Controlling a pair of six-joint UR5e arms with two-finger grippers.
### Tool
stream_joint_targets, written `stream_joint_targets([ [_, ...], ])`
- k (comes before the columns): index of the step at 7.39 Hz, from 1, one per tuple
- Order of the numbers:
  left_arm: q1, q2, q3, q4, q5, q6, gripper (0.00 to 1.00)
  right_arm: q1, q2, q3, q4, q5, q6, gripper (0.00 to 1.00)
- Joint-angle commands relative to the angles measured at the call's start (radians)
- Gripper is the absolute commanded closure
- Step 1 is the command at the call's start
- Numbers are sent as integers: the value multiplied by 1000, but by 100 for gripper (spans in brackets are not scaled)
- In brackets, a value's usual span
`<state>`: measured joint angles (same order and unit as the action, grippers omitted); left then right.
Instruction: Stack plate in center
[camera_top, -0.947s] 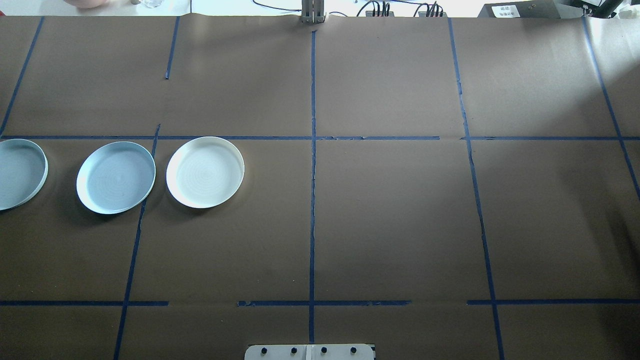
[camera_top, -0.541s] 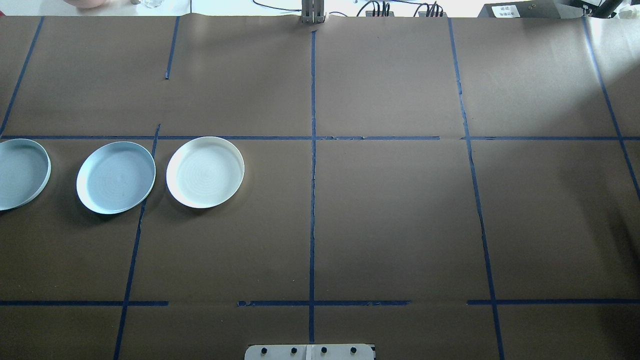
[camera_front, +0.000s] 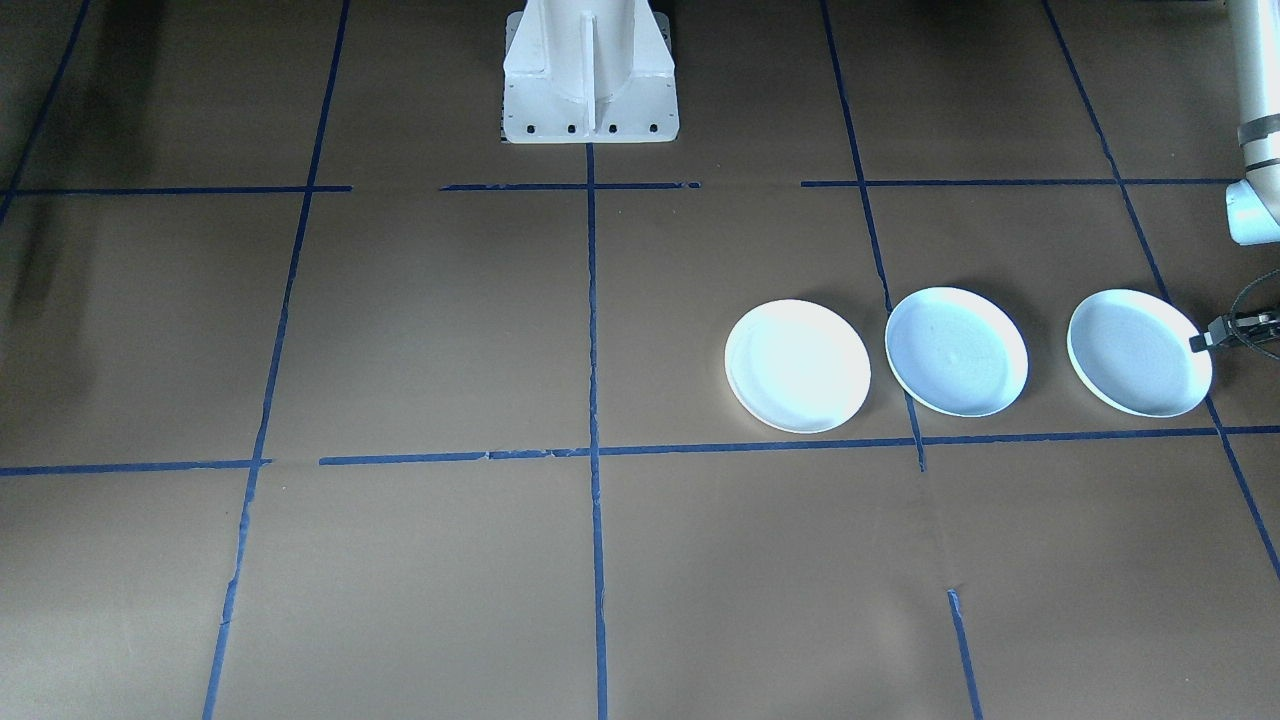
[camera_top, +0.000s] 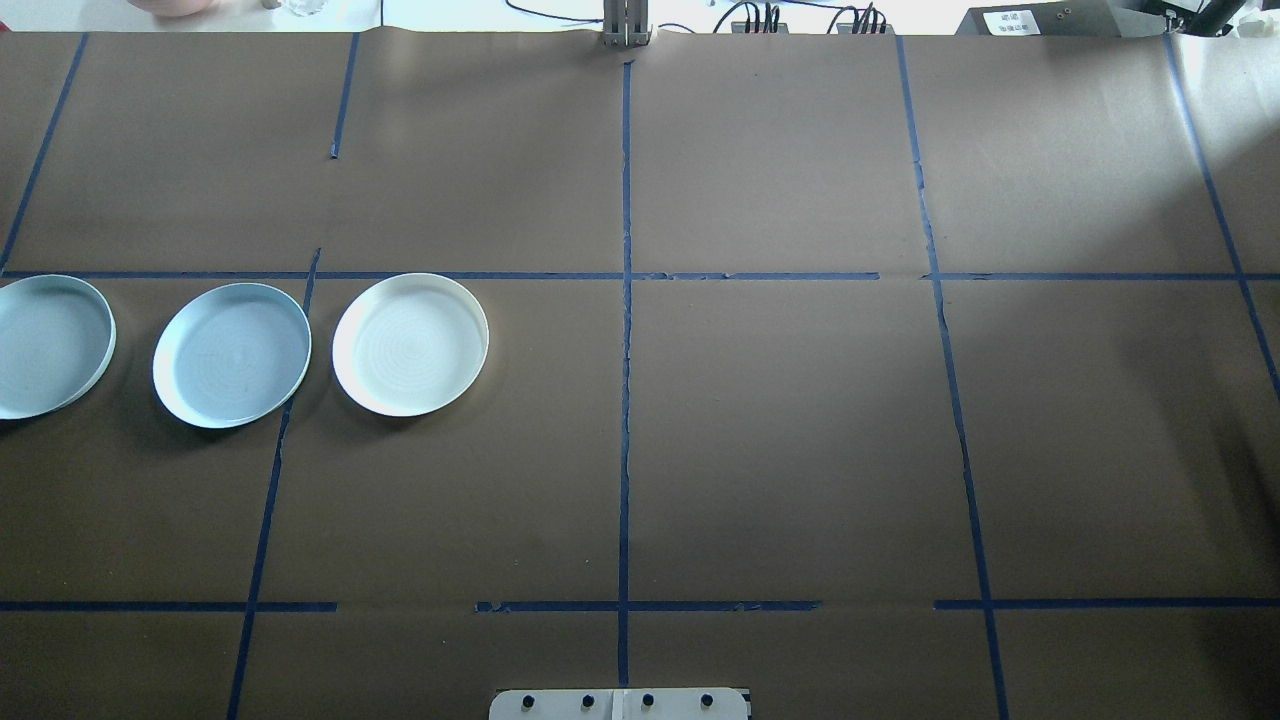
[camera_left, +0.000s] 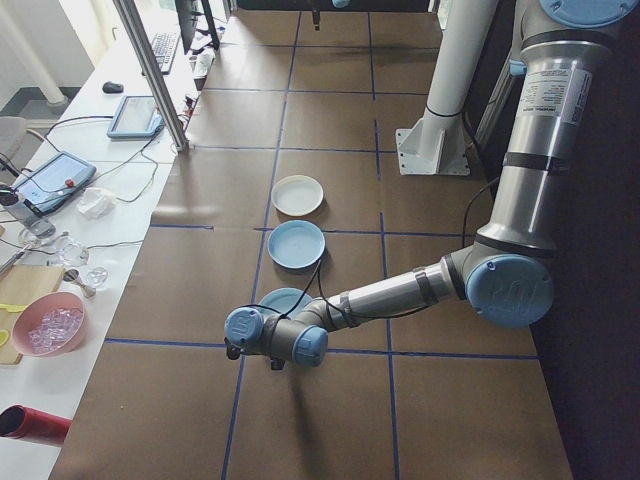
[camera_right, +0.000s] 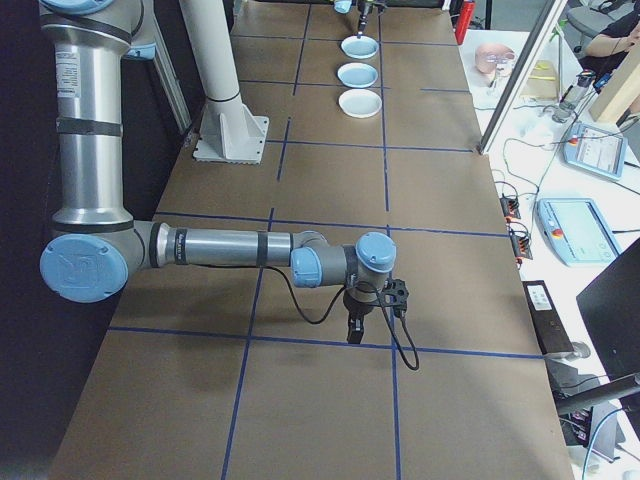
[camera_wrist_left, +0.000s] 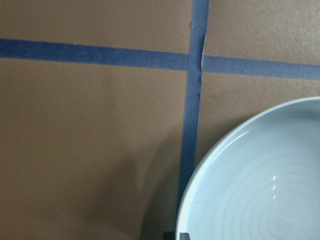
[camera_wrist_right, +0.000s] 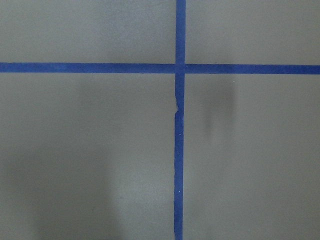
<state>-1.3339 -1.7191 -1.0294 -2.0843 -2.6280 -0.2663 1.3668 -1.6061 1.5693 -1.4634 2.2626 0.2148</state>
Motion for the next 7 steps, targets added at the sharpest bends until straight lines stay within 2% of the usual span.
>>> stream_joint_targets([
  [1,-5,9,-62,7,-166,-4,100,0,0,0,0,0,0,0],
  [4,-5,139,-271,23,-171,-58,100,0,0,0,0,0,0,0],
  [6,4,116,-302,12,-173,-179,100,0,0,0,0,0,0,0],
  [7,40,104,-329,10,-171,-247,100,0,0,0,0,0,0,0],
])
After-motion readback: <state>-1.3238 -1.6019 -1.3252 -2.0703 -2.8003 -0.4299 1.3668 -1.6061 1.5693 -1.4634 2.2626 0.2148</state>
